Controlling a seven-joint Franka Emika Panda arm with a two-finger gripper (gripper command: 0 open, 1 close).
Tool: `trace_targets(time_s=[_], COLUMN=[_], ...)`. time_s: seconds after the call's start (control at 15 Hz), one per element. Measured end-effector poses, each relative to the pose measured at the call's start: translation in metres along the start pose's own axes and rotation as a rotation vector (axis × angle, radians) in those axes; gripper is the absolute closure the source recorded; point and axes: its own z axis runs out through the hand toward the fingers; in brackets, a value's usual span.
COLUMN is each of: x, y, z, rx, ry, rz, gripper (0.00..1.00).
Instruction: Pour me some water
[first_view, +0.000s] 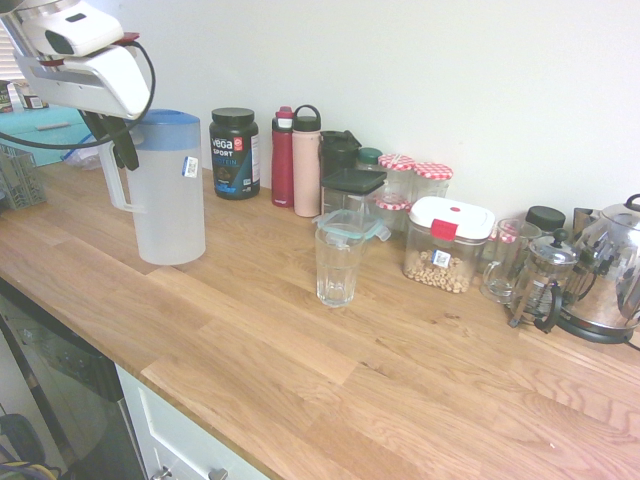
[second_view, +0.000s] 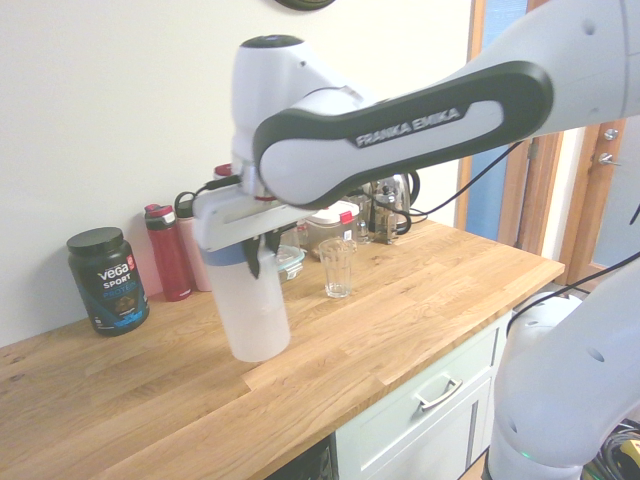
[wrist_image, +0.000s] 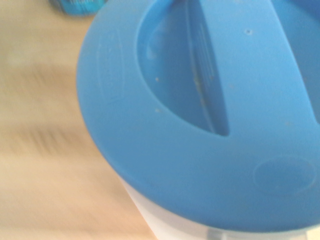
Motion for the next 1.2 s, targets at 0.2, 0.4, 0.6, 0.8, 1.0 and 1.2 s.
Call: trace_targets(time_s=[0.2,0.4,0.6,0.8,1.0,1.2], x=[0.023,0.045,0.072,0.1,0.131,0.168], y=[0.07,0.131,0.187,0.239,0.287,0.309], z=[-0.028,-0.052,-0.051,-0.044,-0.033,-0.017], rx=[0.006,0.02,0.021,0.001,-0.062,-0.085], ry=[-0.077,-0.117,-0.157,-0.153,-0.107,-0.068], rz=[-0.081,-0.095,-0.122,-0.143,-0.181,-0.27], gripper=[1.0,1.0,1.0,1.0,1.0,1.0])
